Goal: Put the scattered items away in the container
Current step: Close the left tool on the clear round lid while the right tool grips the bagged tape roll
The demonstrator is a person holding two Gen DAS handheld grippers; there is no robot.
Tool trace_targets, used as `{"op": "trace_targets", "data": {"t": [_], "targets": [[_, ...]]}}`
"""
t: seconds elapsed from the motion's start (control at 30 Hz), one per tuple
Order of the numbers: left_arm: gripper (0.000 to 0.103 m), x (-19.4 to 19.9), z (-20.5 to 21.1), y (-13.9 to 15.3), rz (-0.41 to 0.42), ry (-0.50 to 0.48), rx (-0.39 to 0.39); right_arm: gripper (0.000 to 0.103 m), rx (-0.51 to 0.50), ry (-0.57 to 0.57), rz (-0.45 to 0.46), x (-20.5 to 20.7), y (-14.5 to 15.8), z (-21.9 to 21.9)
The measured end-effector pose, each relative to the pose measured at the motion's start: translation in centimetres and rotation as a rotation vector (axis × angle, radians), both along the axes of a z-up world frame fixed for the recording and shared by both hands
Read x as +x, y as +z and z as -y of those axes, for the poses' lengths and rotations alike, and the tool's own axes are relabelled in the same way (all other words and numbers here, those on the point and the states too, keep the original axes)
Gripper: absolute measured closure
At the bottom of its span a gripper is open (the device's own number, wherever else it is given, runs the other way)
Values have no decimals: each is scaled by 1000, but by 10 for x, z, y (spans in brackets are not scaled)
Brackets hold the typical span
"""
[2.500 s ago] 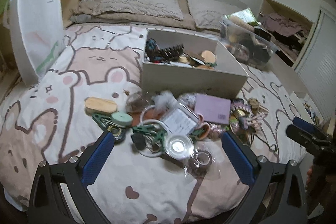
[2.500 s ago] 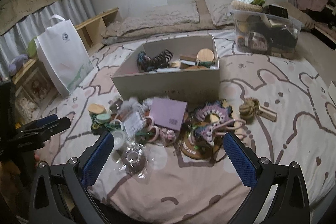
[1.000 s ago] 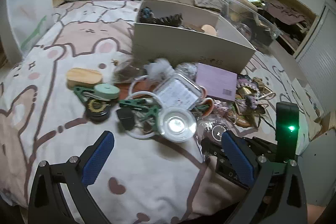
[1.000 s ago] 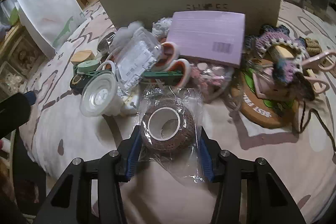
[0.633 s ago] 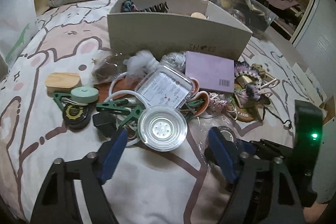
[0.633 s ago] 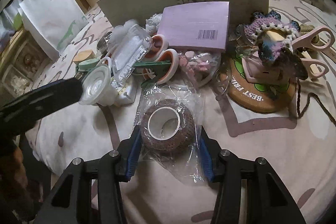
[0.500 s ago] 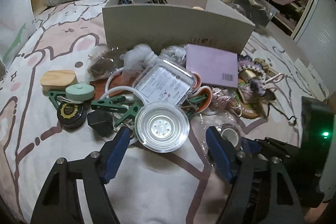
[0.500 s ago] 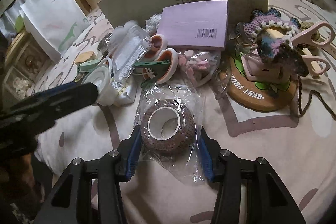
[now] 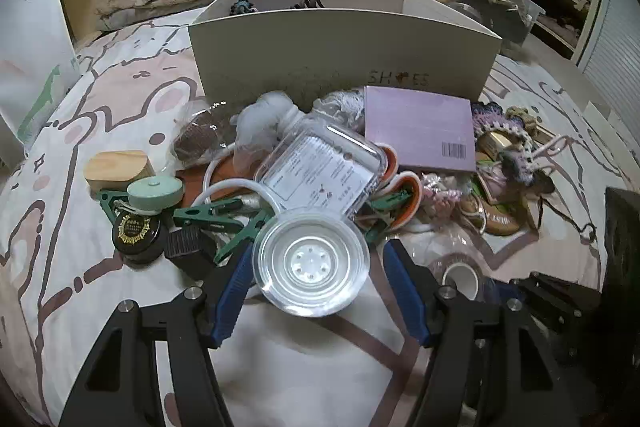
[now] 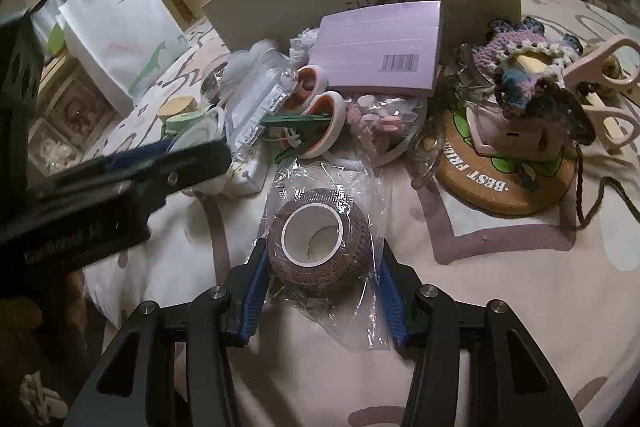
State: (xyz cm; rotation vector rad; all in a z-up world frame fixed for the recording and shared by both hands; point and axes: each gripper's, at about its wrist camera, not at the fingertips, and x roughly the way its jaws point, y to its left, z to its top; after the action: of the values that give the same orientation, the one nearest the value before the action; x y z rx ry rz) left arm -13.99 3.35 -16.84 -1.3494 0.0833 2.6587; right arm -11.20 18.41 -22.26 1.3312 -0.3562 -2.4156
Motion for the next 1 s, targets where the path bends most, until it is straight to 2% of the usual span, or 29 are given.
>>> {"op": "trace_targets", "data": {"t": [0.23,0.3,1.0], "targets": [[37,-6,-5,-5,5,20,-41,52,-16,15,2,-2,-2,-1],[46,-8,-4,-5,12,31,-43,52,-21,16,5,-2,-2,-1],[48,-9,10,-5,36,111,24,52,-42,53,-11,-3,-4,-4]]}}
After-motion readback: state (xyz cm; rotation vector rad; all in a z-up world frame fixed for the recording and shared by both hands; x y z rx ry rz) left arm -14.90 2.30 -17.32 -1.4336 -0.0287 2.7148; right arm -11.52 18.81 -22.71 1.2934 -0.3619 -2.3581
